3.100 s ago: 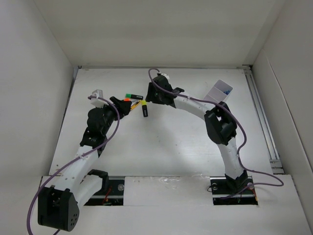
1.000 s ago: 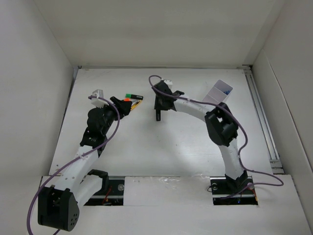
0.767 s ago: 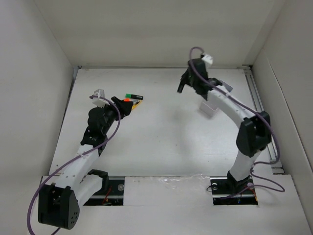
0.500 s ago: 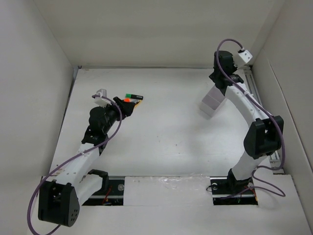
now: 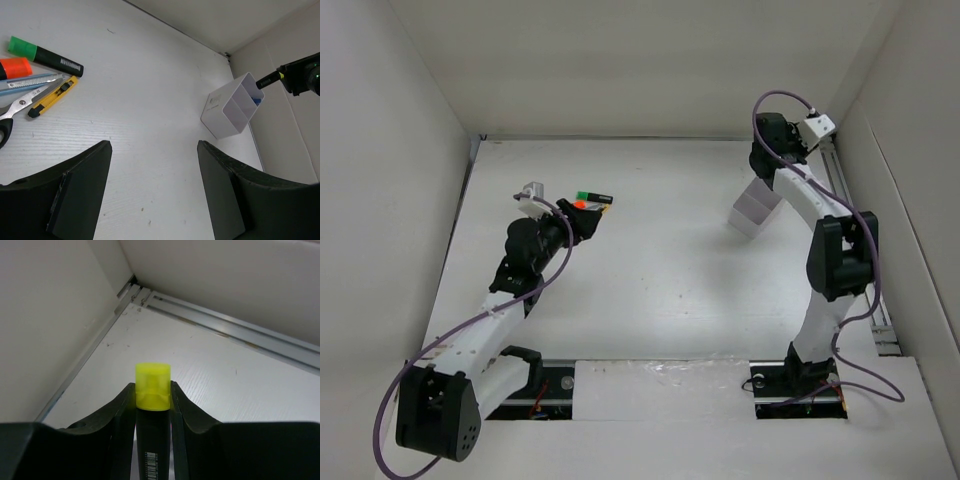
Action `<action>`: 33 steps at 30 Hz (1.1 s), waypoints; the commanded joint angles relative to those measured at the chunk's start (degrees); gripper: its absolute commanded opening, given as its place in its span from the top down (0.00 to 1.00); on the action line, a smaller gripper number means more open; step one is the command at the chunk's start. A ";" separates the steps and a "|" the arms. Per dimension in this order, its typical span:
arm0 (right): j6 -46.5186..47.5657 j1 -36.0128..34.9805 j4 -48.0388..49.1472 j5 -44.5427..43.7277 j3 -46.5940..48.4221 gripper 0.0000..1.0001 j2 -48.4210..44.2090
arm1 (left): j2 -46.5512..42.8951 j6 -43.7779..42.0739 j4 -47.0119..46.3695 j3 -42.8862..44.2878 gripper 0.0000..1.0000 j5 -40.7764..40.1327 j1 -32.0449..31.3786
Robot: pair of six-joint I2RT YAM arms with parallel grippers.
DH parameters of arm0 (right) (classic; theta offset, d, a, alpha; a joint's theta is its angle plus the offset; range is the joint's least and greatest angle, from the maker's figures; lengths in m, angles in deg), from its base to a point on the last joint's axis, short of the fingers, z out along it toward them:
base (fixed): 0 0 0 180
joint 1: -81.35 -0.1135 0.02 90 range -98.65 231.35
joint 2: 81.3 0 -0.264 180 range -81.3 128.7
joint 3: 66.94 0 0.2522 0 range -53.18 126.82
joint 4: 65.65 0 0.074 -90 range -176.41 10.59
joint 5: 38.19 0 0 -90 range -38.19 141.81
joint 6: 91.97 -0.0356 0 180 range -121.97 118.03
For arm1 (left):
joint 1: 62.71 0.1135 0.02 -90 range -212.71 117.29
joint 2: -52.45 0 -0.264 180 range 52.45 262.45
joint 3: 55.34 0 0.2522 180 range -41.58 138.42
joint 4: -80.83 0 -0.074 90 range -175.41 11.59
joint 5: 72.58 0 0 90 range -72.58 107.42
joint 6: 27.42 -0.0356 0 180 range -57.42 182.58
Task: Sort the stationery into containers
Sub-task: Place the pen in the storage box.
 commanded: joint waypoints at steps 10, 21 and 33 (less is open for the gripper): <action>5.30 -0.74 8.50 -13.12 3.45 1.00 3.99 | 0.83 0.10 -3.20 0.90 0.34 0.73 -0.24; 6.35 -2.50 10.25 -16.46 5.21 1.00 7.24 | 1.36 0.10 -3.20 0.91 0.34 -0.32 -0.24; 4.77 -3.64 10.26 -18.57 4.07 1.00 8.47 | 1.36 -0.43 -3.20 0.91 0.34 -0.32 -0.24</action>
